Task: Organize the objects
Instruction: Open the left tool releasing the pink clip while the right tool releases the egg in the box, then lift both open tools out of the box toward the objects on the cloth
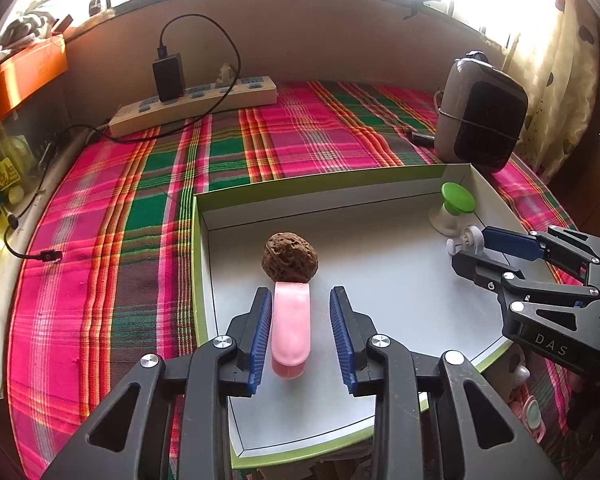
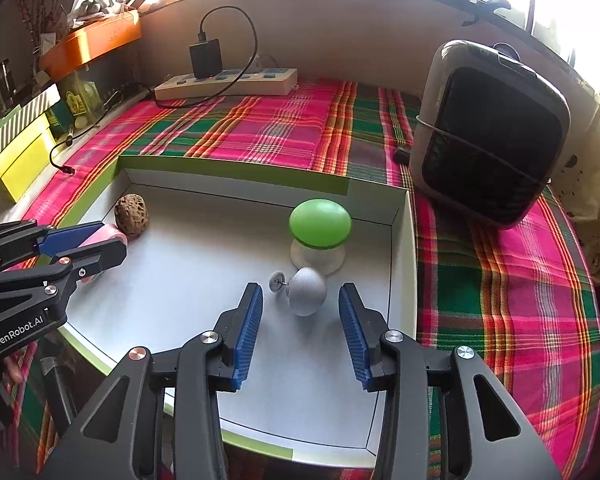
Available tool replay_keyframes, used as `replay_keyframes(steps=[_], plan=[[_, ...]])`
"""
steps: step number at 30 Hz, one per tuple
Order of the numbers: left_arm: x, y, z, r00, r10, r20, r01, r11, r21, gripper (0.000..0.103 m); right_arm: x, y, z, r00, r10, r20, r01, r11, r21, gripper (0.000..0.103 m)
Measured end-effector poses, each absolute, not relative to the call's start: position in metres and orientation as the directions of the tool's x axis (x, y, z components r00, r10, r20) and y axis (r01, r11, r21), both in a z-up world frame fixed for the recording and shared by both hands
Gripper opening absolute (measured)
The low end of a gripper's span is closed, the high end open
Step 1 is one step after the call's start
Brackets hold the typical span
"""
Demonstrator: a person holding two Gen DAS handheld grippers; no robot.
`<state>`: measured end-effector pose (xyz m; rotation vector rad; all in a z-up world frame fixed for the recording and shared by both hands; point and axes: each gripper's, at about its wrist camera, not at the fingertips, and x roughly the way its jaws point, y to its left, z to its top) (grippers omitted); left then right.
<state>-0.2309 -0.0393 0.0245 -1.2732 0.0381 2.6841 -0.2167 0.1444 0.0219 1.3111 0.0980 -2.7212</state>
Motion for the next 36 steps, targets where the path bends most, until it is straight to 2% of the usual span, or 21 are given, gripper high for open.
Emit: replay_keyframes(steps=[2,19,36], plan=[[-0.229,-0.040,0.026,-0.623,0.141,-0.770,-0.162,-0.986,-0.049,0.034,-0.215,0.144,0.023,-0.620,-0.079,-0.781,0.134,-0.991,-0.006,0.044],[-0.203,-0.049,0.041,-0.652,0.127,-0.747,-0.134,-0.990,-0.051,0.034,-0.195,0.140,0.033,-0.645,-0.059,-0.762,0.102,-0.995,-0.009,0.045],[-0.133,-0.072,0.057,-0.699,0.123,-0.705,-0.085,-0.992,-0.088,0.034,-0.132,0.143,0.047,-0.682,-0.042,-0.730,0.035,-0.999,0.025,0.045]])
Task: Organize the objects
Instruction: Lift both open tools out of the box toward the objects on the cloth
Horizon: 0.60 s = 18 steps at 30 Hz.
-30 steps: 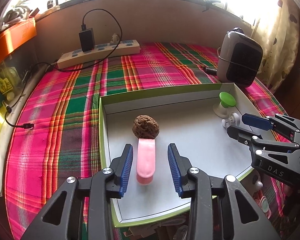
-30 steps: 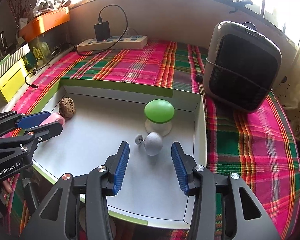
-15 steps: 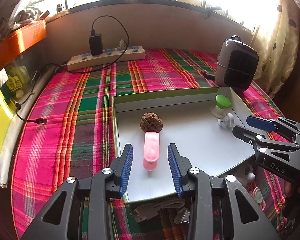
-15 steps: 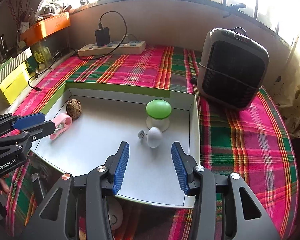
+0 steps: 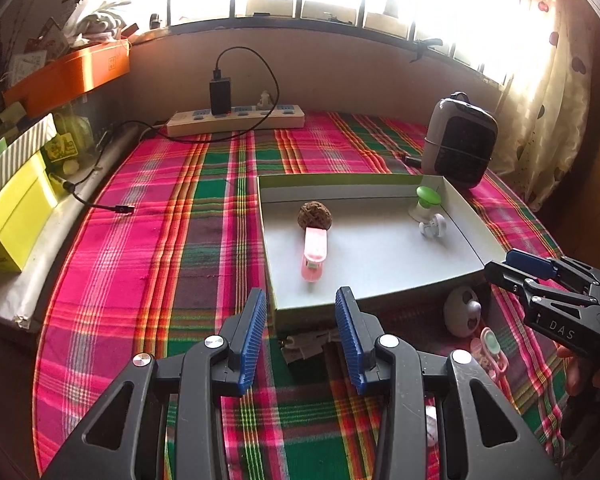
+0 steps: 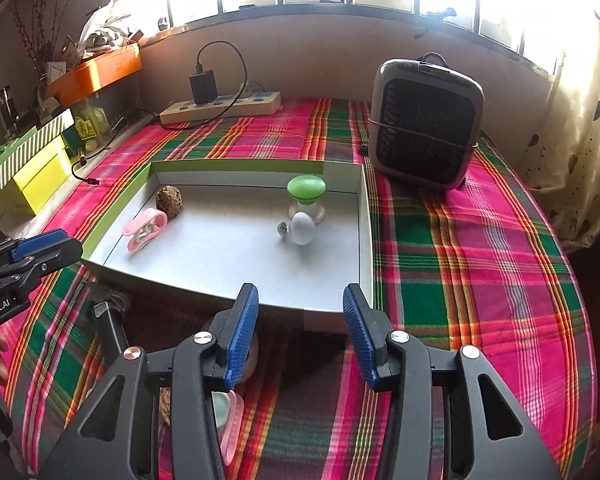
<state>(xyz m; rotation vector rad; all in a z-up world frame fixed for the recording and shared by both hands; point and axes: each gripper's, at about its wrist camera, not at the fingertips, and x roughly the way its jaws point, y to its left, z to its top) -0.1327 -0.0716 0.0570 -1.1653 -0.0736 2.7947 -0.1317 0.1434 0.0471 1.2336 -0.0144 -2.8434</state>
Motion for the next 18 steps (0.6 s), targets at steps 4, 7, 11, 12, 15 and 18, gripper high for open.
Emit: replay_keyframes(steps=[4,7,11,12,15,18], plan=[[-0.115,-0.079,0.056,-0.705,0.120,-0.699,-0.076,-0.993,-0.094,0.034,-0.114,0.146,0.048,-0.687,-0.037,-0.726,0.021,-0.999,0.031,0.045],[-0.102,-0.085,0.055,-0.714,0.132,-0.688,-0.073,-0.991,-0.114,0.034,-0.099,0.149,0.050,-0.696,-0.029,-0.718,0.014,-1.000,0.027,0.045],[-0.088,-0.086,0.050,-0.707,0.186,-0.683,-0.097,-0.981,-0.167,0.034,-0.080,0.149,0.051,-0.704,-0.036,-0.709,0.009,-0.999,0.042,0.045],[-0.085,-0.084,0.048,-0.702,0.197,-0.685,-0.109,-0.979,-0.170,0.034,-0.075,0.148,0.050,-0.706,-0.041,-0.707,0.012,-0.999,0.046,0.045],[-0.076,-0.078,0.043,-0.691,0.214,-0.690,-0.130,-0.976,-0.172,0.034,-0.061,0.143,0.047,-0.706,-0.060,-0.705,0.031,-0.998,0.055,0.045],[-0.069,-0.073,0.037,-0.678,0.243,-0.694,-0.152,-0.970,-0.191,0.034,-0.054,0.138,0.041,-0.698,-0.078,-0.712,0.050,-0.997,0.061,0.045]])
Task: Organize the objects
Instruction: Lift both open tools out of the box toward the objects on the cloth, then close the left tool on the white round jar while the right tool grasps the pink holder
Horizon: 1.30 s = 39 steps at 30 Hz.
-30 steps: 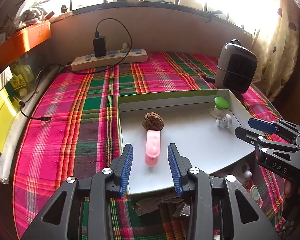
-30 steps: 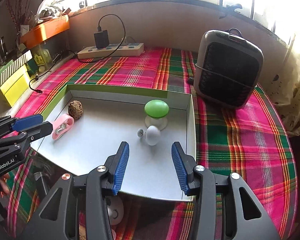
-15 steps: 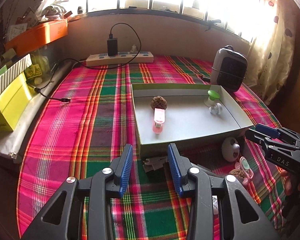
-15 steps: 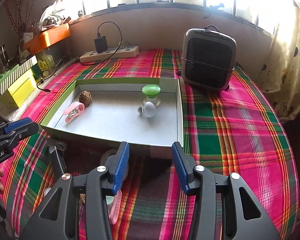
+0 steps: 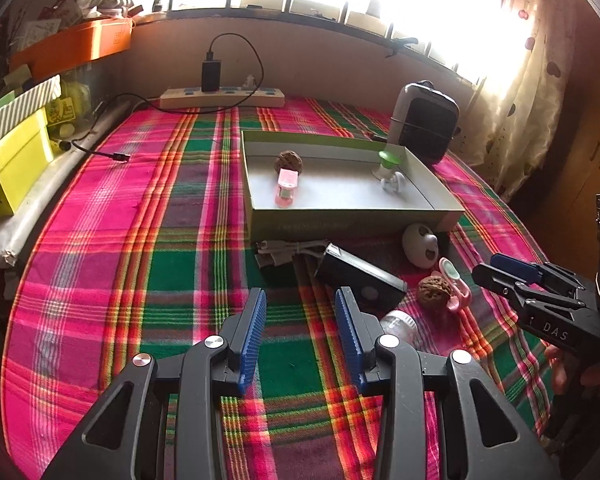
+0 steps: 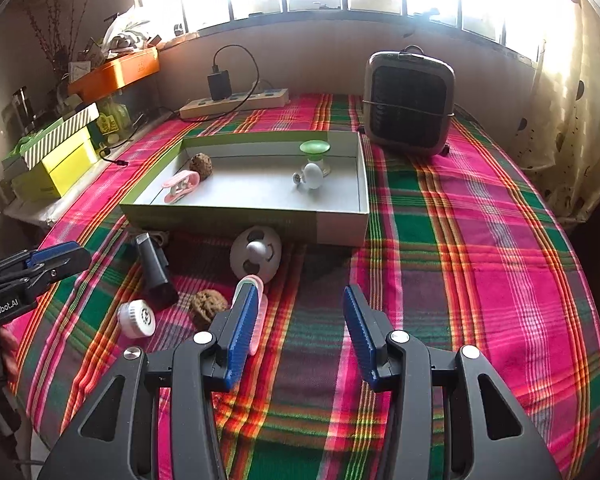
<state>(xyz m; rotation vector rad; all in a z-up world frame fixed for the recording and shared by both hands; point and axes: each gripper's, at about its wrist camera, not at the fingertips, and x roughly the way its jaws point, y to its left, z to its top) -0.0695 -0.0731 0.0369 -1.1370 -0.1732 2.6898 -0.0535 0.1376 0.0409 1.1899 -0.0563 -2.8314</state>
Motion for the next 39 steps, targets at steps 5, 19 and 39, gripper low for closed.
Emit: replay_keyframes(steps=[5,19,39], plan=[[-0.062,-0.067,0.030,-0.665,0.261,-0.700,-0.174,-0.965,-0.194,0.034,-0.048,0.128,0.030,-0.681,-0.113,-0.724,0.087,-0.994,0.072,0.045],[-0.056,-0.056,0.022,-0.635,0.305,-0.710,-0.203,-0.952,-0.228,0.035,-0.056,0.115,0.014,-0.633,-0.123,-0.764,0.128,-0.990,0.053,0.046],[-0.062,-0.031,0.020,-0.607,0.332,-0.722,-0.252,-0.942,-0.222,0.037,-0.076,0.117,0.012,-0.617,-0.086,-0.782,0.127,-0.992,0.009,0.046]])
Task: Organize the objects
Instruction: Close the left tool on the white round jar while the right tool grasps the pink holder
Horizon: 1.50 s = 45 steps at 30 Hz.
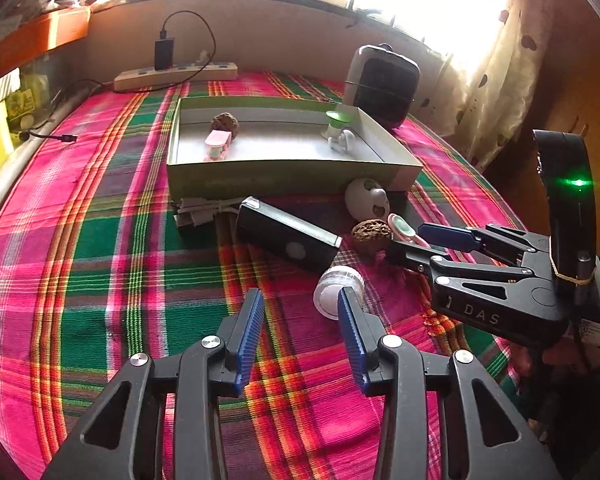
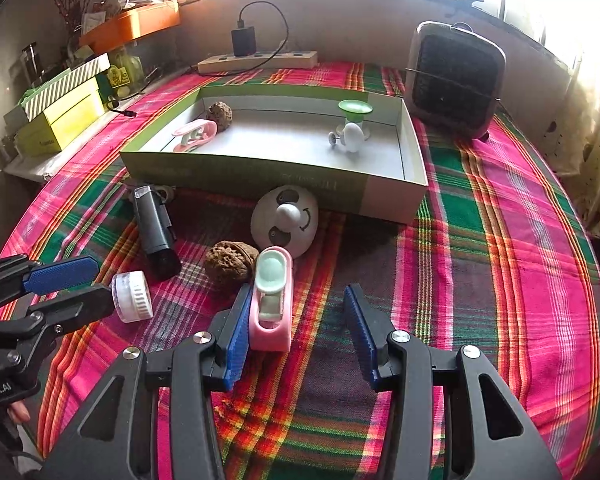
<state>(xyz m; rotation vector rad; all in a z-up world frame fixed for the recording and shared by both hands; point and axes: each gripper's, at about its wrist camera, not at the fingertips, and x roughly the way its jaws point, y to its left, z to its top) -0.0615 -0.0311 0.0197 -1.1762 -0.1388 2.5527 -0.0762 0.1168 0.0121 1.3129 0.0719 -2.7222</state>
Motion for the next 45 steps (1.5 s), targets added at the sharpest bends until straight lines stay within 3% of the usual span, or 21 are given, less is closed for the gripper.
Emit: replay_keyframes(steps=[13,34,45], plan=[[-0.062,-0.007,0.019,-0.583,0.359,-0.729,-0.303,-0.928,-0.215,0.037,-0.076,0.120,0.012,-0.616,-0.107,-0.781,0.149,-0.989,0.017,0.046],[-0.070,0.012,0.014,-0.573,0.329,-0.751,-0.299,-0.937,-0.182,0.037,-0.075,0.133,0.014,-0.619,-0.123,-0.776,0.141,-0.989,0.045,0.025],[-0.071,0.008,0.013,-0.590,0.293,-0.753,-0.266,-0.950,-0.161,0.021,-0.074,0.136,0.013,-0.620,-0.125,-0.775,0.140,-0.989,0.048,0.021]])
